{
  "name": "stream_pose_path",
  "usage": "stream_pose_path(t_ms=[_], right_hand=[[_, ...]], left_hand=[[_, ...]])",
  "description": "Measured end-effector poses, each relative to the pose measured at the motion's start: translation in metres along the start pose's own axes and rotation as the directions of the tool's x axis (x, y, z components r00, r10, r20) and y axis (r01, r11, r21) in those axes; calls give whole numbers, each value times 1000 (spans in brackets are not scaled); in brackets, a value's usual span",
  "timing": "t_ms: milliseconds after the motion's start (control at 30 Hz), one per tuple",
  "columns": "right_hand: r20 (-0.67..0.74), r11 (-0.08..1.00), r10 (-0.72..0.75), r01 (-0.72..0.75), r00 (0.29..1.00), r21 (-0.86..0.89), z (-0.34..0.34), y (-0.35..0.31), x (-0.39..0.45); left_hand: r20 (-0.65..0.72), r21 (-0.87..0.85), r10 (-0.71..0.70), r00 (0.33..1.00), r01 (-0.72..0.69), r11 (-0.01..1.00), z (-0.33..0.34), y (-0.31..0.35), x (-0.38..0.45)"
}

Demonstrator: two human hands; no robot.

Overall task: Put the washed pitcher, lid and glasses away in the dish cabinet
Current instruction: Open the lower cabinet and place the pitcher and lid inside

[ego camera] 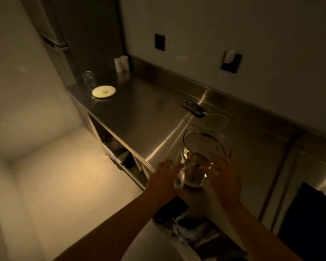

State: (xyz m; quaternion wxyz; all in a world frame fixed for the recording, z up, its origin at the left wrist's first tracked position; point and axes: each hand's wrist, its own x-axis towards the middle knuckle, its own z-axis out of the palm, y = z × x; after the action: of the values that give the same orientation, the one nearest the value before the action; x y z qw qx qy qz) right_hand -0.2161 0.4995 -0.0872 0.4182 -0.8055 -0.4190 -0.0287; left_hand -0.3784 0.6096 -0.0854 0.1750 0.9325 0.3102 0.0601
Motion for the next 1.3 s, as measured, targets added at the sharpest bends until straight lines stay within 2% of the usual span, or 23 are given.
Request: stream_pose_path(t_ms=[100,233,333,600,733,1033,1200,1300], right_hand=[[76,999,-11,8,997,52,49,-36,13],[121,996,-83,86,989,-18,109,-71,38],[165,998,-61,59,984,12,150,-92,65],[183,991,-122,110,976,71,279,-143,167],[202,990,-86,60,976,129,340,-170,230],[152,999,-22,17,988,34,430,-221,316],[65,999,39,-37,997,-35,459,-233,340],[-9,992,116,-116,993,-52,478,-243,350]], left_hand=[[-34,-18,-69,997,69,997,-21,-51,-3],[-36,-47,-143,989,142,989,-41,-110,4],[-37,-79,-191,981,187,979,-57,-153,21],[-41,-11,-239,970,239,971,-99,-277,112],[-48,35,-228,973,229,973,-133,-336,166],[-21,76,-133,991,134,988,-178,-451,261],[26,79,5,1000,-7,997,-194,-497,307],[71,92,122,990,-128,987,-200,-525,336]])
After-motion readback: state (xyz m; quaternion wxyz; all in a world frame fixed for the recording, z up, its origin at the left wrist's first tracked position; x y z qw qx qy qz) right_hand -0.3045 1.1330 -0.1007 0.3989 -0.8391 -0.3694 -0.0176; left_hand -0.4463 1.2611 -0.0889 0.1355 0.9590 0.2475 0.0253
